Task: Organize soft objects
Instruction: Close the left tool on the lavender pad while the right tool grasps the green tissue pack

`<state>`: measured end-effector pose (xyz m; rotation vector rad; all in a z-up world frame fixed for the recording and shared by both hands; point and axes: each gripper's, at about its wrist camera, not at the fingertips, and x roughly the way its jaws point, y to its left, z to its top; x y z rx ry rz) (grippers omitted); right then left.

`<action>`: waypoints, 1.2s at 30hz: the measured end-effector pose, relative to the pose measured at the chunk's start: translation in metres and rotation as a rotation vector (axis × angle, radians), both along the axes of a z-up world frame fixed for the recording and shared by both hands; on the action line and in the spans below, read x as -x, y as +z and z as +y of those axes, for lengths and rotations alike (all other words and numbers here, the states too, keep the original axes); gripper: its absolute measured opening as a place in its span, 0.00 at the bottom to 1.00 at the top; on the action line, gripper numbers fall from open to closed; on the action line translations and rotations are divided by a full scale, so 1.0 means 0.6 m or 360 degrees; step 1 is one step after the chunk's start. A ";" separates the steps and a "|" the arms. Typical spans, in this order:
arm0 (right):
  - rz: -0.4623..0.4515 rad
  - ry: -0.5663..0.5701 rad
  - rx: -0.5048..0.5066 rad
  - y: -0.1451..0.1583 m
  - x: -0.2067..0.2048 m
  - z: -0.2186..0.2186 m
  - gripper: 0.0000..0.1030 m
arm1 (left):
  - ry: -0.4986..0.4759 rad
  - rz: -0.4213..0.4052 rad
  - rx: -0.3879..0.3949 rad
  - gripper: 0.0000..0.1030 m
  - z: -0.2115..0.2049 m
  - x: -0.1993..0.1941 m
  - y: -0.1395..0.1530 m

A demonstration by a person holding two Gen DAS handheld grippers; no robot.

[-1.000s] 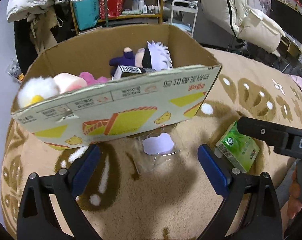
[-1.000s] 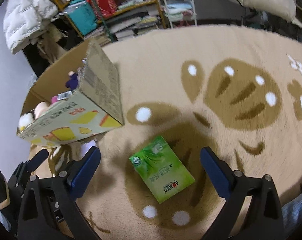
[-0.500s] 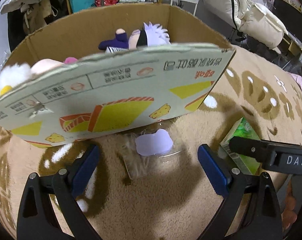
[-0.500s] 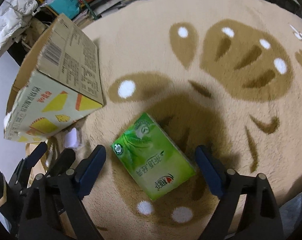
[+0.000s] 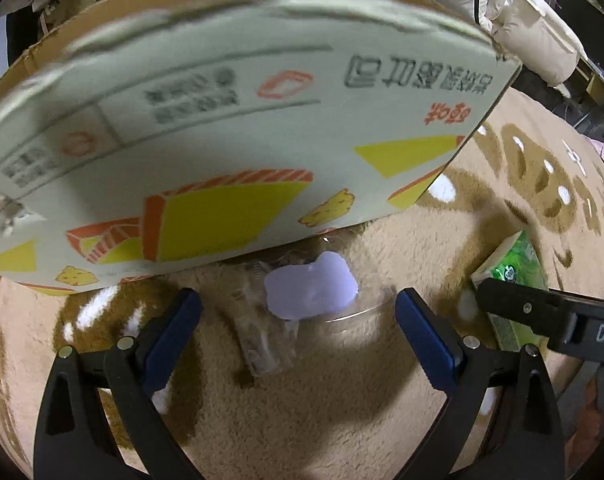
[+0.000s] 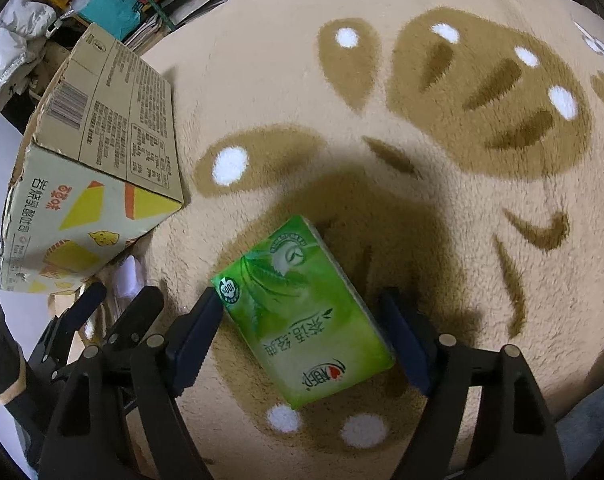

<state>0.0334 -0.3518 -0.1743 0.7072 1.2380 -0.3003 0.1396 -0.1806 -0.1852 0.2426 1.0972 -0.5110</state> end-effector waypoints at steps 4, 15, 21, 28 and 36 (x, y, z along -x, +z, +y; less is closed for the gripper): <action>0.0005 0.0008 0.0015 -0.005 -0.010 0.011 0.82 | -0.0011 -0.0030 -0.0046 0.94 -0.024 -0.001 -0.004; 0.0032 0.0041 0.0070 -0.007 -0.019 0.028 0.82 | 0.0009 -0.0068 -0.0101 0.90 -0.054 0.002 -0.017; 0.0038 0.0059 0.0084 -0.007 -0.022 0.037 0.81 | 0.0025 -0.0057 -0.0070 0.80 -0.042 0.012 -0.019; 0.0053 0.0074 0.0117 -0.008 -0.029 0.043 0.78 | 0.0017 -0.0065 -0.0064 0.79 -0.039 0.019 -0.018; 0.0073 0.0086 0.0163 -0.006 -0.027 0.054 0.71 | 0.0014 -0.0064 -0.0037 0.79 -0.032 0.030 -0.007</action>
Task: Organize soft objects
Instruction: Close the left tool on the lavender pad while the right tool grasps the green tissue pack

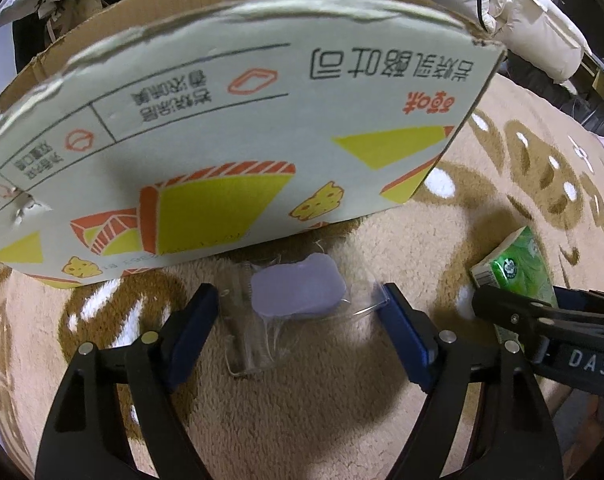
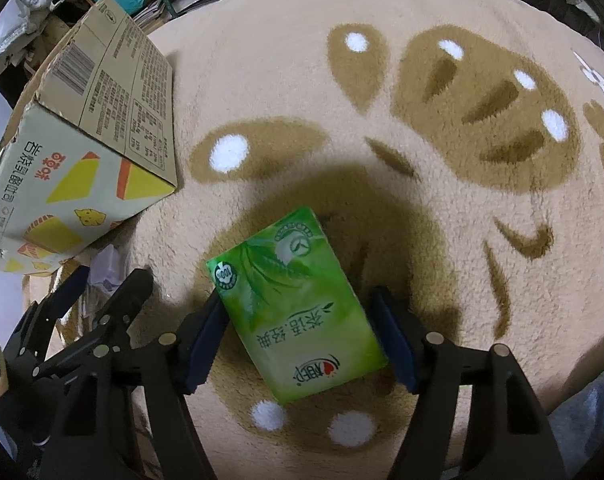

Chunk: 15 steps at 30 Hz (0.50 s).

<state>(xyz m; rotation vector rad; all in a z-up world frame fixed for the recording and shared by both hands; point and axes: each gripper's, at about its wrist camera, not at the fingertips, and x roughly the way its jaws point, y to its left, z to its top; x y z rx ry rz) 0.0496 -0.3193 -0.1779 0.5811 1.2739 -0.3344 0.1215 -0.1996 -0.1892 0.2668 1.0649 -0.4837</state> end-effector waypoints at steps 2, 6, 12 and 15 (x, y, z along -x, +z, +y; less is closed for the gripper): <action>0.0002 0.0007 0.0009 0.002 0.000 0.001 0.70 | -0.0006 -0.0008 -0.0003 0.79 0.017 -0.002 0.012; -0.0022 -0.0005 -0.0017 0.006 0.009 -0.001 0.69 | -0.0014 -0.0014 -0.0008 0.79 0.039 0.010 0.020; -0.0043 -0.0020 -0.0040 0.010 0.018 -0.009 0.68 | 0.0018 -0.0061 0.0014 0.78 0.053 0.010 0.036; -0.0061 -0.0022 -0.0047 0.013 0.019 -0.013 0.68 | 0.0025 -0.0108 0.0016 0.79 0.059 0.018 0.046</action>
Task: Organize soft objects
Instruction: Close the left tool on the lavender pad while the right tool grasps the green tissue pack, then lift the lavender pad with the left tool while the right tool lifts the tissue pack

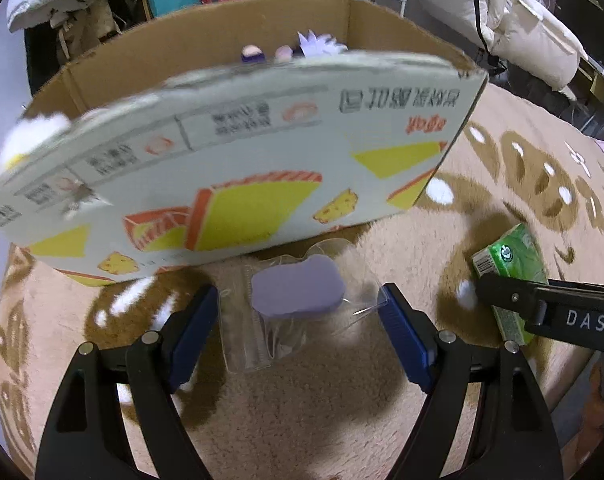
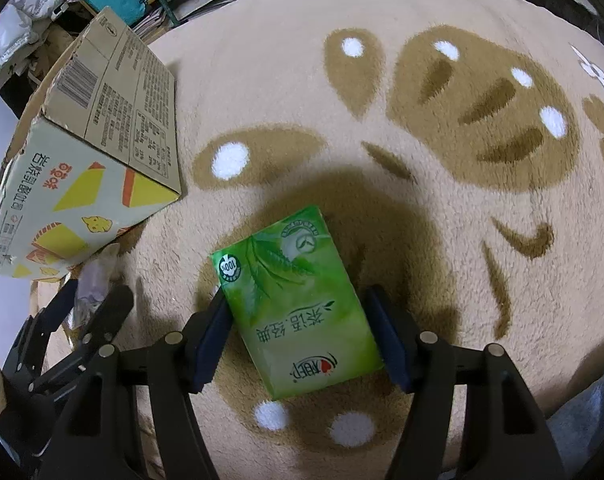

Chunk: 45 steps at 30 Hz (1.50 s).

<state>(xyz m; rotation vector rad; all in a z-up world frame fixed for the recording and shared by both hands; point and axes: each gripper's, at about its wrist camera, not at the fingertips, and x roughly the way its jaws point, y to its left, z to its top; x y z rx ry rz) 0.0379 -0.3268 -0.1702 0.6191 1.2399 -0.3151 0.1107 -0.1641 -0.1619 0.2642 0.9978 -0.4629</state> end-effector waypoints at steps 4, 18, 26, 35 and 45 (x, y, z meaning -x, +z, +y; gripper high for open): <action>-0.0037 0.0014 -0.0020 0.005 0.006 -0.002 0.66 | 0.0015 -0.0036 0.0000 0.79 0.008 0.016 0.018; -0.0205 0.0086 -0.0063 0.032 0.024 0.002 0.62 | 0.0072 -0.0153 0.0042 0.79 0.058 0.043 0.056; -0.0502 0.0209 0.0055 0.104 0.040 0.022 0.62 | 0.0065 -0.0407 0.0076 0.79 0.058 0.079 0.115; -0.0824 0.0249 0.0125 0.167 0.051 0.032 0.62 | 0.0117 -0.0643 0.0137 0.79 0.078 0.124 0.190; -0.1085 0.0367 0.0318 0.228 0.021 0.096 0.62 | 0.0267 -0.0817 0.0153 0.79 0.116 0.119 0.238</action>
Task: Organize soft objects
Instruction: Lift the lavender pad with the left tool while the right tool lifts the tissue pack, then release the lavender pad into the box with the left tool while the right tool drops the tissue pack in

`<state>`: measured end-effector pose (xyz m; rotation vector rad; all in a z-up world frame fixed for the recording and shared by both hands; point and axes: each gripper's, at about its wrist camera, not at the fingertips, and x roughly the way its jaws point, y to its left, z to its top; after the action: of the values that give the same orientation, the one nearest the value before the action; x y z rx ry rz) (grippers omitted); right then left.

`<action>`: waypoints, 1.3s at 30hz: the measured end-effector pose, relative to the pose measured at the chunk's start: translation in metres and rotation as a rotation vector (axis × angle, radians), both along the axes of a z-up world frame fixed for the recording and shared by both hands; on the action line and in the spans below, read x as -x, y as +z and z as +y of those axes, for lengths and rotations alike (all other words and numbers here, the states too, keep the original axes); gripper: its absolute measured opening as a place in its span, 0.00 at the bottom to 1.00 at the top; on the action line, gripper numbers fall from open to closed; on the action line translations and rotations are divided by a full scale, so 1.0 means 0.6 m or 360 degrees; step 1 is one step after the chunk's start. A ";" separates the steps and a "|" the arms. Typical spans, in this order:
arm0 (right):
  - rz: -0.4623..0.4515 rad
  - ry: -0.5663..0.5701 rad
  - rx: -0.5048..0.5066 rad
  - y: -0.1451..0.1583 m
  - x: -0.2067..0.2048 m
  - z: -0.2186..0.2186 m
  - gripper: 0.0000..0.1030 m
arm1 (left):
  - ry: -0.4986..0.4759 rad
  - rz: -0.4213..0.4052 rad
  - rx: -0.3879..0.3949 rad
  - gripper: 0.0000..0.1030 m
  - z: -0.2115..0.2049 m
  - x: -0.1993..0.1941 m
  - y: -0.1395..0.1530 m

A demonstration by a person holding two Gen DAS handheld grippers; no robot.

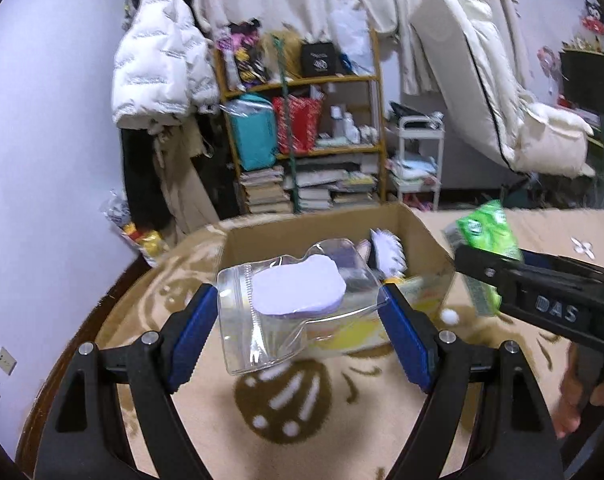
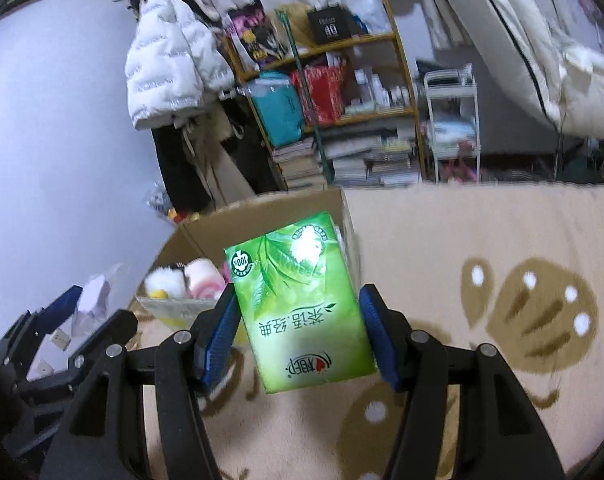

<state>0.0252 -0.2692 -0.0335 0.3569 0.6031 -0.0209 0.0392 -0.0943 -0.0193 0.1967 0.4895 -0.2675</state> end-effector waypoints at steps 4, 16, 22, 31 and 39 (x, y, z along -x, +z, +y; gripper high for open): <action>-0.0071 0.0016 0.0055 0.020 -0.006 0.011 0.62 | 0.0047 -0.0030 -0.0002 0.79 0.018 -0.022 0.012; -0.0158 0.0085 0.0114 0.058 -0.067 0.009 0.62 | 0.0095 -0.0153 -0.0022 0.79 0.041 -0.089 0.057; -0.0168 0.0074 0.0150 0.052 -0.103 0.015 0.62 | 0.0117 -0.0133 -0.0064 0.79 0.040 -0.128 0.039; -0.0073 0.0055 0.0102 0.008 -0.128 0.004 0.62 | 0.0106 -0.0059 -0.0041 0.79 0.031 -0.170 0.004; -0.0042 0.0110 0.0043 -0.002 -0.150 0.000 0.62 | 0.0096 -0.0008 -0.0103 0.80 0.012 -0.194 -0.021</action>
<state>0.1151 -0.2689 -0.0346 0.3092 0.5883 0.0420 0.1553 -0.0868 -0.0321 0.2451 0.4985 -0.1926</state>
